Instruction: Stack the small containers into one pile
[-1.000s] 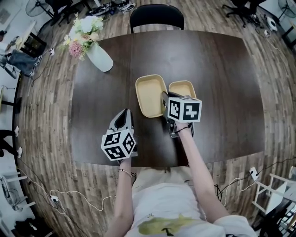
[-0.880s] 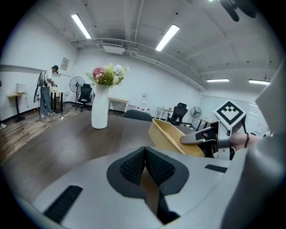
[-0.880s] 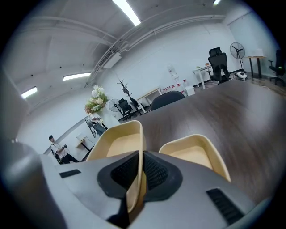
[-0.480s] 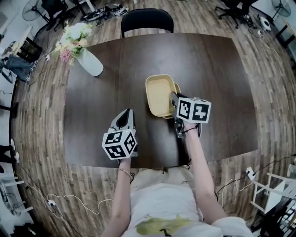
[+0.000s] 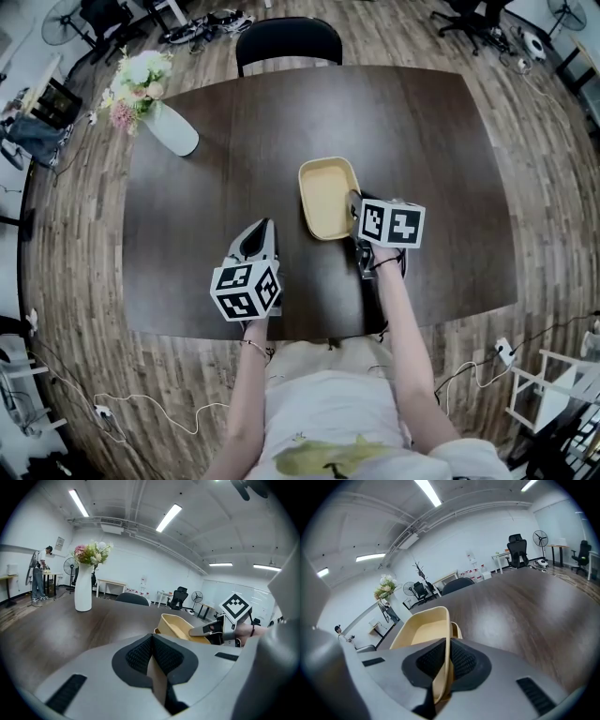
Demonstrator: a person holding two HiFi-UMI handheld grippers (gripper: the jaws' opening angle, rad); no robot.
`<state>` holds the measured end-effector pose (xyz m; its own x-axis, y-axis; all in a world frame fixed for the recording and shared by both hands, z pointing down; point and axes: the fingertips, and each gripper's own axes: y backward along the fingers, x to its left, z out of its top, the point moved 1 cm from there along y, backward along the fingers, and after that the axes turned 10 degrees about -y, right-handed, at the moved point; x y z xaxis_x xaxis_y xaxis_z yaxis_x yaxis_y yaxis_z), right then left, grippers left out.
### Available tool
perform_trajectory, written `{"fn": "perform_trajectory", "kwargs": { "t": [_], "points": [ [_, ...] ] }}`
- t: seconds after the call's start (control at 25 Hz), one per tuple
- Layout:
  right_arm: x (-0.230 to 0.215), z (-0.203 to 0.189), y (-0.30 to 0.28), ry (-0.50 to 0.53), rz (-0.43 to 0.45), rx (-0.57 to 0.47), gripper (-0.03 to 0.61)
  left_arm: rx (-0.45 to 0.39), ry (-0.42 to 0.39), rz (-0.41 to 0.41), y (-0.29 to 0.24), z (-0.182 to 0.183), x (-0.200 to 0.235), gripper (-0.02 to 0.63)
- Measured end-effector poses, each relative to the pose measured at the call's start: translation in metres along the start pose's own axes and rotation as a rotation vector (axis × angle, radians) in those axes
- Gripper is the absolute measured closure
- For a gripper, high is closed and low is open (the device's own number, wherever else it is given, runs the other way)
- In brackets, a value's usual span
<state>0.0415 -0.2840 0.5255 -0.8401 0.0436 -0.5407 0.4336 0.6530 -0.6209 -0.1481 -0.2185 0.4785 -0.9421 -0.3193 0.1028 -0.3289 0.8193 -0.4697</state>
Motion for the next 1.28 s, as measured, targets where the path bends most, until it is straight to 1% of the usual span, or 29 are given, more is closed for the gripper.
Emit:
{"fn": "perform_trajectory", "kwargs": {
  "t": [0.6,0.84,0.96,1.04,1.08,1.16,1.28],
  "points": [
    [-0.006,-0.008,-0.013,0.058,-0.051,0.045,0.538,0.014,0.014,0.024,-0.003,-0.004,-0.002,0.589],
    [-0.002,-0.01,-0.014,0.094,-0.039,0.054,0.538,0.016,0.016,0.025,-0.003,-0.005,-0.005,0.589],
    [0.002,-0.013,-0.016,0.108,-0.006,0.058,0.537,0.015,0.015,0.022,-0.004,-0.006,-0.008,0.589],
    [0.006,-0.015,-0.018,0.103,0.024,0.053,0.52,0.013,0.015,0.02,-0.005,-0.005,-0.01,0.589],
    [0.007,-0.015,-0.018,0.101,0.037,0.046,0.501,0.013,0.014,0.018,-0.006,-0.005,-0.012,0.589],
    [0.007,-0.013,-0.016,0.112,0.048,0.029,0.437,0.012,0.012,0.015,-0.006,-0.005,-0.017,0.589],
    [0.005,-0.01,-0.011,0.134,0.049,0.003,0.414,0.007,0.007,0.01,-0.008,-0.005,-0.024,0.589]
  ]
}}
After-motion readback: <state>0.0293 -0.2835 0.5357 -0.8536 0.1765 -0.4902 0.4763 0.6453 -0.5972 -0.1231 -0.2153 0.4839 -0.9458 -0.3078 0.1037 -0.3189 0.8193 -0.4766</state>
